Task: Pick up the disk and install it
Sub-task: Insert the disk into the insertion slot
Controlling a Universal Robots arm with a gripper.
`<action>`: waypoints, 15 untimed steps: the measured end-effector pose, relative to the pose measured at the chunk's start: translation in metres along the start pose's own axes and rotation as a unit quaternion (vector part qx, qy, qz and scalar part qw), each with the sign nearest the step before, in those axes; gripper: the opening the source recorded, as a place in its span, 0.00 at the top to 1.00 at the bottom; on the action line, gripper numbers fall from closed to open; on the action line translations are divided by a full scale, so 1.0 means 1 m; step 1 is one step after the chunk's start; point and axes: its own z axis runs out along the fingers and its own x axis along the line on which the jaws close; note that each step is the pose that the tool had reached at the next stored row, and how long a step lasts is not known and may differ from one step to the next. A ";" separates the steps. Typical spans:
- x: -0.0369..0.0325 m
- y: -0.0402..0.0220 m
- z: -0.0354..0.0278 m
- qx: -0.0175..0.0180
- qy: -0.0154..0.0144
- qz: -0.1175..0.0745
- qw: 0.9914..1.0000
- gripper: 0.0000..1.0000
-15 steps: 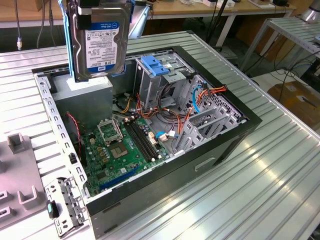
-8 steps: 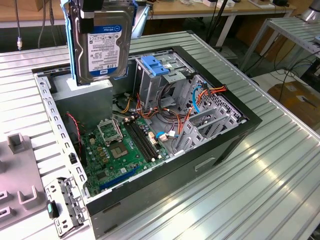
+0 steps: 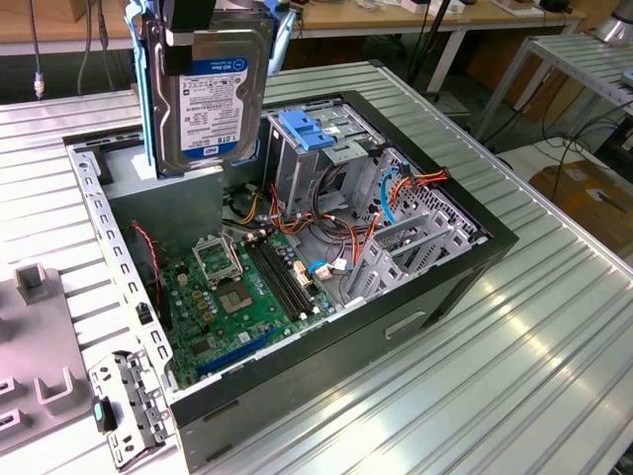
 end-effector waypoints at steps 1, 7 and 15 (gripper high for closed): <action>0.0007 -0.0001 0.0000 0.000 0.000 0.000 1.000 0.63; 0.0024 -0.0042 0.0000 0.000 0.000 0.000 1.000 0.63; 0.0037 -0.0161 0.0000 0.000 0.000 0.000 1.000 0.63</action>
